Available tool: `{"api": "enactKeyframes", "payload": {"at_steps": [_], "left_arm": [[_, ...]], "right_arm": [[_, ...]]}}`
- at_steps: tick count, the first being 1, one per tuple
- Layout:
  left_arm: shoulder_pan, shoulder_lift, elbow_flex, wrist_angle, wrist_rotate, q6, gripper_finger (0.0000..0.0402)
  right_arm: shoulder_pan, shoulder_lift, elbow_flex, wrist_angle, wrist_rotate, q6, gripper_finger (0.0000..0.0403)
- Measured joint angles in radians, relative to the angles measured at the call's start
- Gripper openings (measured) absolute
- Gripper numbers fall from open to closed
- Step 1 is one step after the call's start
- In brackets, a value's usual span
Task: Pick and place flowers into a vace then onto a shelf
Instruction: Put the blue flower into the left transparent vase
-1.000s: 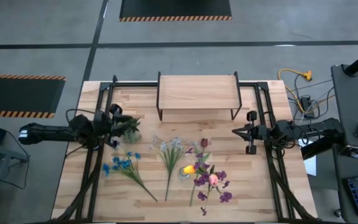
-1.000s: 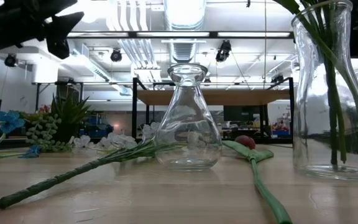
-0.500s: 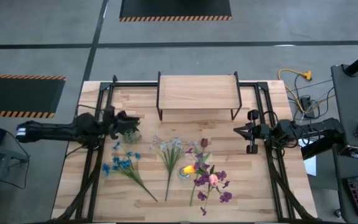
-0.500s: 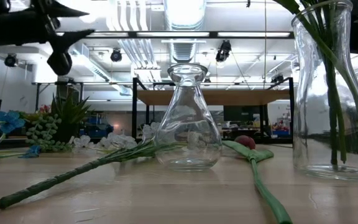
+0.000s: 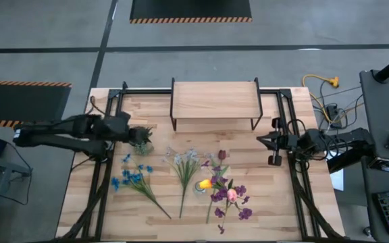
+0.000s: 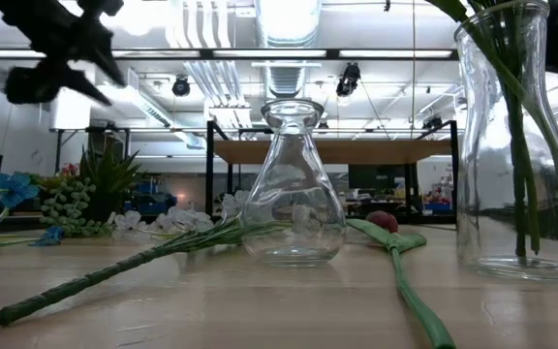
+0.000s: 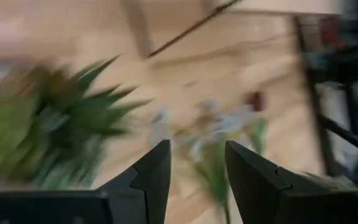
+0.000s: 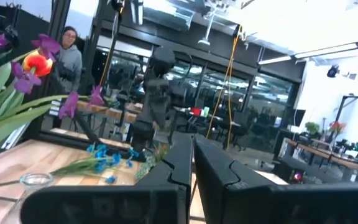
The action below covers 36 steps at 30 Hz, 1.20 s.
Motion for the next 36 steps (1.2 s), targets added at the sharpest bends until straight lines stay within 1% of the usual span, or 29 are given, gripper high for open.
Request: {"api": "enactKeyframes", "payload": {"at_steps": [1, 3, 9, 13, 17, 22, 24, 27, 31, 36], "left_arm": [[-0.008, 0.03, 0.025, -0.035, 0.0, -0.048, 0.0135], [-0.031, 0.091, 0.076, -0.054, -0.001, -0.096, 0.0135], [-0.138, 0.306, 0.27, -0.071, -0.023, -0.15, 0.0135], [-0.203, 0.475, 0.408, -0.231, -0.045, -0.228, 0.0135], [-0.277, 0.614, 0.527, -0.372, -0.054, -0.352, 0.0135], [-0.388, 0.758, 0.637, -0.446, -0.056, -0.502, 0.0135], [-0.428, 0.816, 0.671, -0.448, -0.057, -0.562, 0.0135], [-0.478, 0.906, 0.707, -0.458, -0.057, -0.606, 0.0135], [-0.53, 1.005, 0.73, -0.486, -0.059, -0.679, 0.0135], [-0.583, 1.078, 0.727, -0.521, -0.055, -0.839, 0.0135]], "right_arm": [[0.0, 0.0, 0.0, 0.006, 0.0, -0.008, 0.0009], [0.0, -0.001, 0.0, 0.012, 0.0, -0.033, 0.0009], [0.0, -0.001, 0.0, 0.012, 0.0, -0.075, 0.0009], [0.0, -0.001, 0.0, 0.012, 0.0, -0.089, 0.0009], [0.0, 0.0, 0.0, 0.012, 0.001, -0.133, 0.0009], [0.0, 0.0, 0.0, 0.012, 0.001, -0.145, 0.0009], [0.0, 0.0, 0.0, 0.011, 0.001, -0.145, 0.0009], [0.0, 0.0, 0.0, 0.01, 0.001, -0.145, 0.0009], [0.0, 0.0, 0.0, 0.01, 0.001, -0.145, 0.0009], [0.0, 0.0, 0.0, 0.01, 0.001, -0.145, 0.0009]]}}
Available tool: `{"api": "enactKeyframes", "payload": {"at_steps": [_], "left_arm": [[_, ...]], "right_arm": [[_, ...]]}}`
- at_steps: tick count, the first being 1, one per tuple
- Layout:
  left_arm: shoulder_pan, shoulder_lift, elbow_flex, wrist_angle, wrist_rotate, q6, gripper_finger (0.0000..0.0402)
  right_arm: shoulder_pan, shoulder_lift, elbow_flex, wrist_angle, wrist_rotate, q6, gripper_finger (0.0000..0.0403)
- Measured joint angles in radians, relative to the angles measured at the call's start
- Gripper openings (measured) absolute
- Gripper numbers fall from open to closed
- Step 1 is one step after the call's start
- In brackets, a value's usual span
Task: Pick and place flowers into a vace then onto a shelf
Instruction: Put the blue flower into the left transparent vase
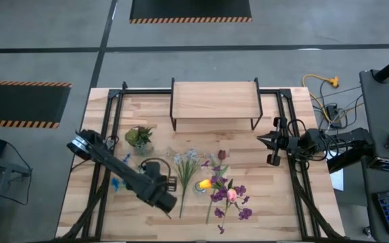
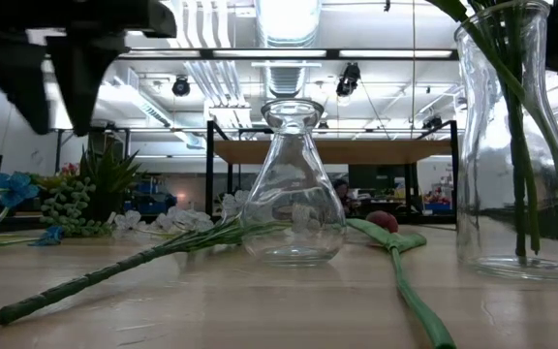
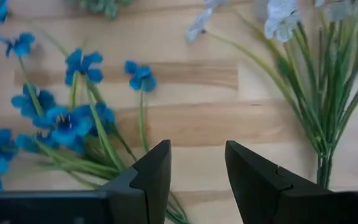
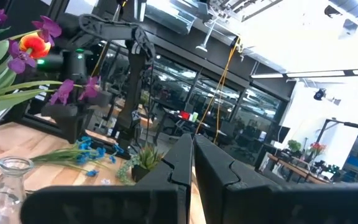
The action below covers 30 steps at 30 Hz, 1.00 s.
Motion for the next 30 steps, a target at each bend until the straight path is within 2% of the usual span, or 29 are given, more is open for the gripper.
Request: {"api": "enactKeyframes", "payload": {"at_steps": [9, 13, 20, 27, 30], "left_arm": [[-0.083, 0.045, -0.008, 0.004, 0.029, -0.185, 0.0135], [-0.084, 0.053, -0.02, 0.003, 0.072, -0.196, 0.0135], [-0.084, 0.132, -0.035, 0.011, 0.084, -0.214, 0.0135], [-0.088, 0.149, -0.022, 0.037, 0.214, -0.227, 0.0135], [-0.092, 0.147, -0.022, 0.036, 0.232, -0.231, 0.0135]], "right_arm": [[0.0, 0.0, 0.0, -0.001, 0.0, 0.004, 0.0009], [0.0, 0.0, 0.0, -0.001, 0.0, 0.006, 0.0009], [0.0, 0.0, 0.0, -0.001, 0.0, 0.008, 0.0009], [0.0, 0.0, 0.0, -0.002, 0.0, 0.008, 0.0009], [0.0, 0.0, 0.0, -0.003, 0.0, 0.003, 0.0009]]}}
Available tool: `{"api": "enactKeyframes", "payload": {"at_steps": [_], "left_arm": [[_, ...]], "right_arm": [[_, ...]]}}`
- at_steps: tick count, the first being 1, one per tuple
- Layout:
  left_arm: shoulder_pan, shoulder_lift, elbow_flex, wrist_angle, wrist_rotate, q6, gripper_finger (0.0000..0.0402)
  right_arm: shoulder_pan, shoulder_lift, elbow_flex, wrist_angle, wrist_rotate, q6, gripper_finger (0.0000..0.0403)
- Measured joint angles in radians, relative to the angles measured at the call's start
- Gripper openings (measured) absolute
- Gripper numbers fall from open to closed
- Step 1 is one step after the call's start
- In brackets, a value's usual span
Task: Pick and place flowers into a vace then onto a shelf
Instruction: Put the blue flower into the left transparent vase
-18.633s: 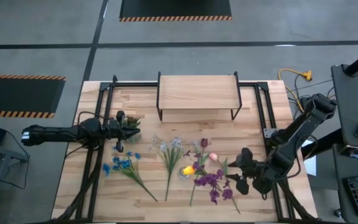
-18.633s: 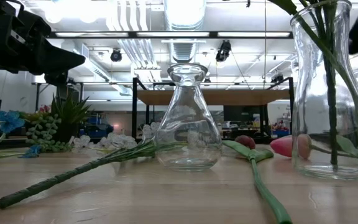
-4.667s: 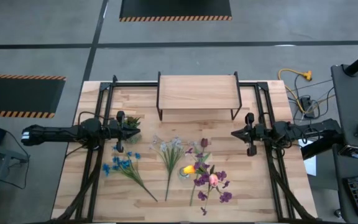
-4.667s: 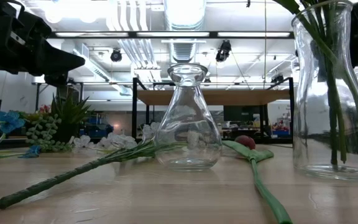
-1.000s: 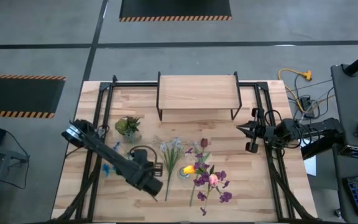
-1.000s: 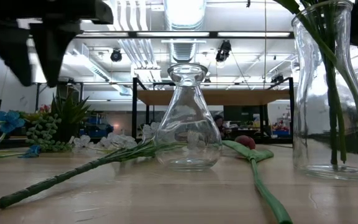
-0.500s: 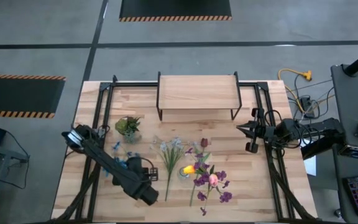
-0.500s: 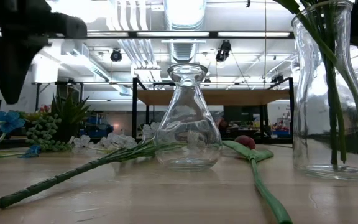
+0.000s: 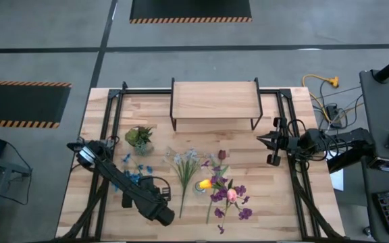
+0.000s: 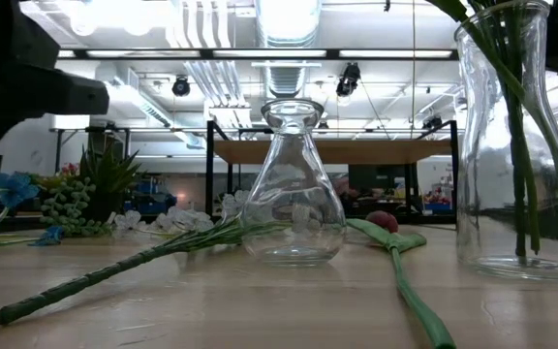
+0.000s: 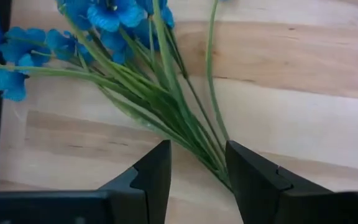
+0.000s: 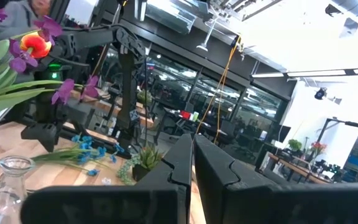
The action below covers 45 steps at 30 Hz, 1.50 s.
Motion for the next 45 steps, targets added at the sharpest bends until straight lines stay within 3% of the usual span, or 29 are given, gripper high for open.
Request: {"api": "enactKeyframes", "payload": {"at_steps": [27, 32, 38, 45], "left_arm": [[-0.002, 0.118, -0.007, 0.046, -0.003, 0.014, 0.0135], [-0.003, 0.118, -0.009, 0.051, -0.004, 0.123, 0.0127], [-0.003, 0.117, -0.006, 0.059, -0.005, 0.337, 0.0087], [-0.013, 0.08, -0.006, 0.097, 0.198, 0.492, 0.0073]], "right_arm": [[0.0, 0.002, 0.0, -0.004, 0.0, -0.003, 0.0009], [0.0, 0.002, 0.0, -0.004, 0.0, -0.003, 0.0009], [0.0, 0.002, 0.0, -0.004, 0.0, -0.003, 0.0009], [0.0, 0.002, 0.0, -0.004, 0.0, -0.003, 0.0009]]}}
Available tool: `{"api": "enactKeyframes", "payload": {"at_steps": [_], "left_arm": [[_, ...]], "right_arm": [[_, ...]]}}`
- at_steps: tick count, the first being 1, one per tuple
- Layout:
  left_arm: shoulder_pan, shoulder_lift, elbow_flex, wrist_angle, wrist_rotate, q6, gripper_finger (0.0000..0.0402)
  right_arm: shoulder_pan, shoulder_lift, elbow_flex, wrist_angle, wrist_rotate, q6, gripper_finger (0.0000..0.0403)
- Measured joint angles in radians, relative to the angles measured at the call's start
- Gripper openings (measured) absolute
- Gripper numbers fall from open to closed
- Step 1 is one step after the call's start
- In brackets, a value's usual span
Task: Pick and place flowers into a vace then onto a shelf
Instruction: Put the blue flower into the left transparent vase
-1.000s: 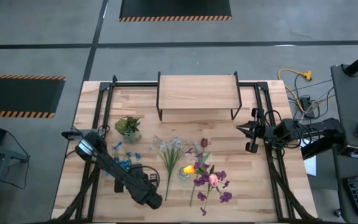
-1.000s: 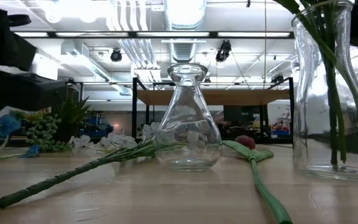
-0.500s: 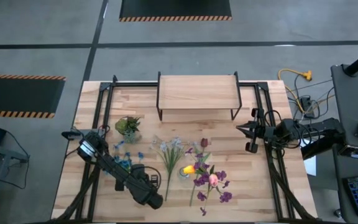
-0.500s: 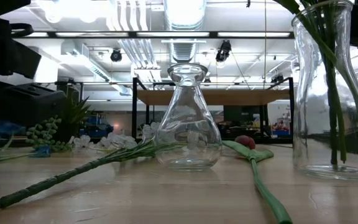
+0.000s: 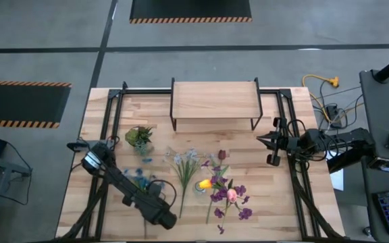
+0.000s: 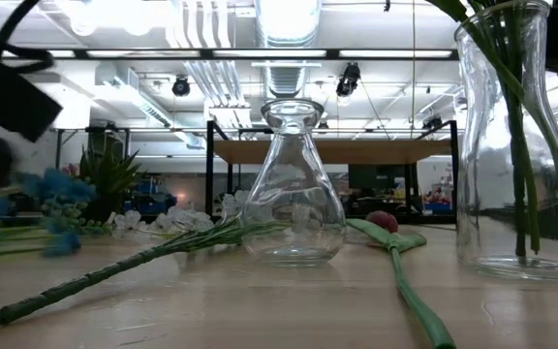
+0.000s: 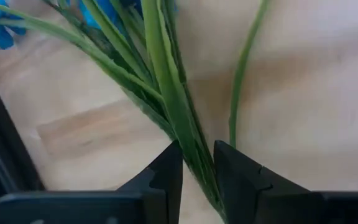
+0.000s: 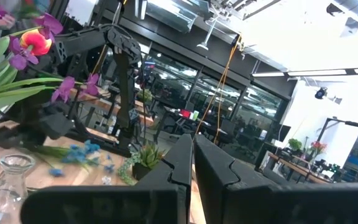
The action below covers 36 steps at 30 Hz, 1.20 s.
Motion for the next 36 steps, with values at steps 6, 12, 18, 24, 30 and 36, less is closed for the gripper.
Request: {"api": "enactKeyframes", "payload": {"at_steps": [6, 12, 18, 24, 30, 36], "left_arm": [[-0.001, -0.034, 0.0, -0.035, -0.005, 0.072, 0.0072], [-0.003, -0.052, 0.0, -0.035, -0.014, -0.007, 0.0082], [-0.003, -0.052, -0.002, -0.036, -0.042, -0.061, 0.0109], [-0.003, -0.052, -0.011, -0.036, -0.057, -0.141, 0.0123], [-0.008, -0.052, -0.068, 0.044, -0.057, -0.193, 0.0124], [-0.009, -0.062, -0.136, 0.122, -0.055, -0.173, 0.0123]], "right_arm": [[0.0, 0.0, 0.0, 0.0, 0.0, 0.0, 0.0009], [0.0, 0.0, 0.0, 0.0, 0.0, 0.0, 0.0009], [0.0, 0.0, 0.0, 0.0, 0.0, 0.0, 0.0009], [0.0, 0.0, 0.0, 0.0, 0.0, 0.0, 0.0009], [0.0, 0.0, 0.0, -0.002, 0.0, 0.0, 0.0009], [0.0, 0.0, 0.0, -0.008, 0.0, 0.0, 0.0009]]}}
